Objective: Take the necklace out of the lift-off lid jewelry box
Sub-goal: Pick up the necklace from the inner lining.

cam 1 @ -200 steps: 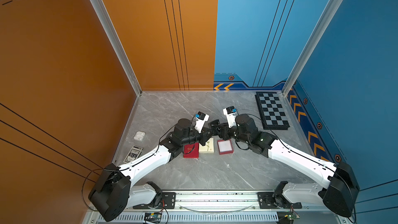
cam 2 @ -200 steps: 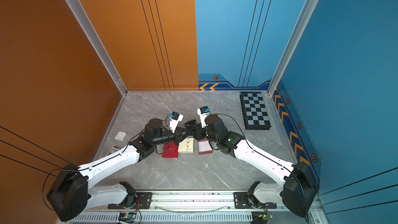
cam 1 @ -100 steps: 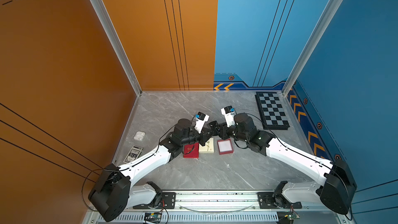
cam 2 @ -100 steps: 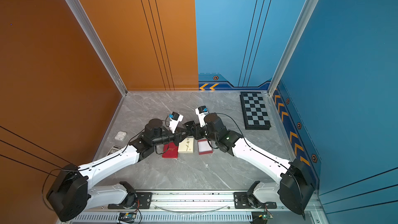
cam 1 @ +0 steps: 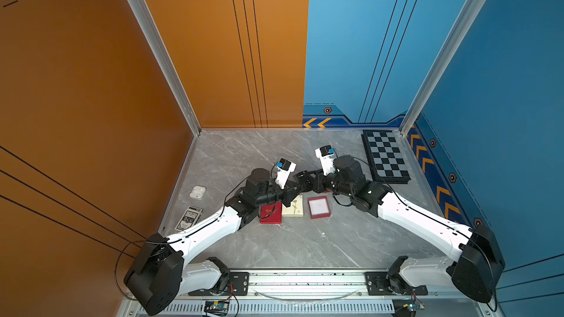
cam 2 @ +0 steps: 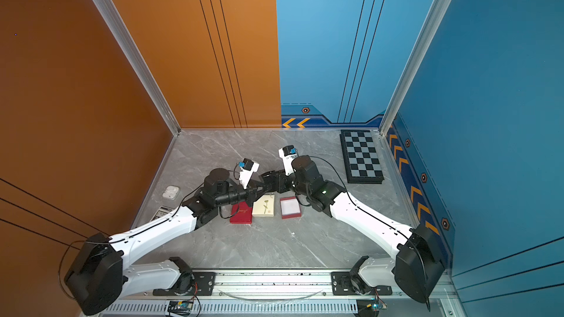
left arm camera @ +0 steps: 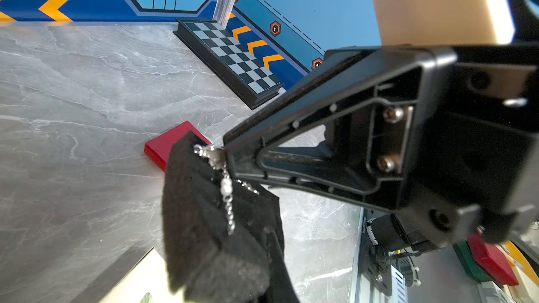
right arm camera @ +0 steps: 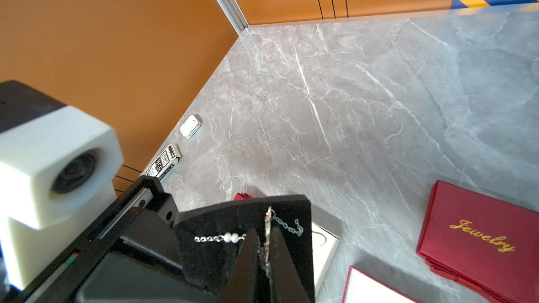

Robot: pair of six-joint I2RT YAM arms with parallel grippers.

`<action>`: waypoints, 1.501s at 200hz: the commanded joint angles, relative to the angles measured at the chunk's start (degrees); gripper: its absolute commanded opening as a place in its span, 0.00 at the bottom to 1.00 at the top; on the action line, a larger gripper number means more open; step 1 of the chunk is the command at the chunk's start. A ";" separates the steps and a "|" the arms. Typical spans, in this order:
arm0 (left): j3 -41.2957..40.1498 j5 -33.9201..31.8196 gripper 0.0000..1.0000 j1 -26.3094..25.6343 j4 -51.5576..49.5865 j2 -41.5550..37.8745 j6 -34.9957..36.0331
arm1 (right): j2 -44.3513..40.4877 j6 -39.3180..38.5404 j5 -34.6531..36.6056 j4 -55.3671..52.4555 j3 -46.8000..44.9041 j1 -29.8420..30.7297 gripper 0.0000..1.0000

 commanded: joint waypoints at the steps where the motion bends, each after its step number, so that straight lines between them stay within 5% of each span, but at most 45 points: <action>1: -1.05 1.19 0.00 -0.46 0.88 -1.21 1.70 | 0.59 -1.29 -0.54 -1.25 1.57 -0.34 0.08; 66: -1.12 1.91 0.00 -0.51 0.90 -1.29 1.79 | 0.24 -1.69 0.07 -1.56 2.07 -0.52 0.00; 300: 0.62 10.66 0.00 -3.47 0.86 1.93 2.65 | 1.03 -3.40 3.93 -0.05 10.65 -0.98 0.00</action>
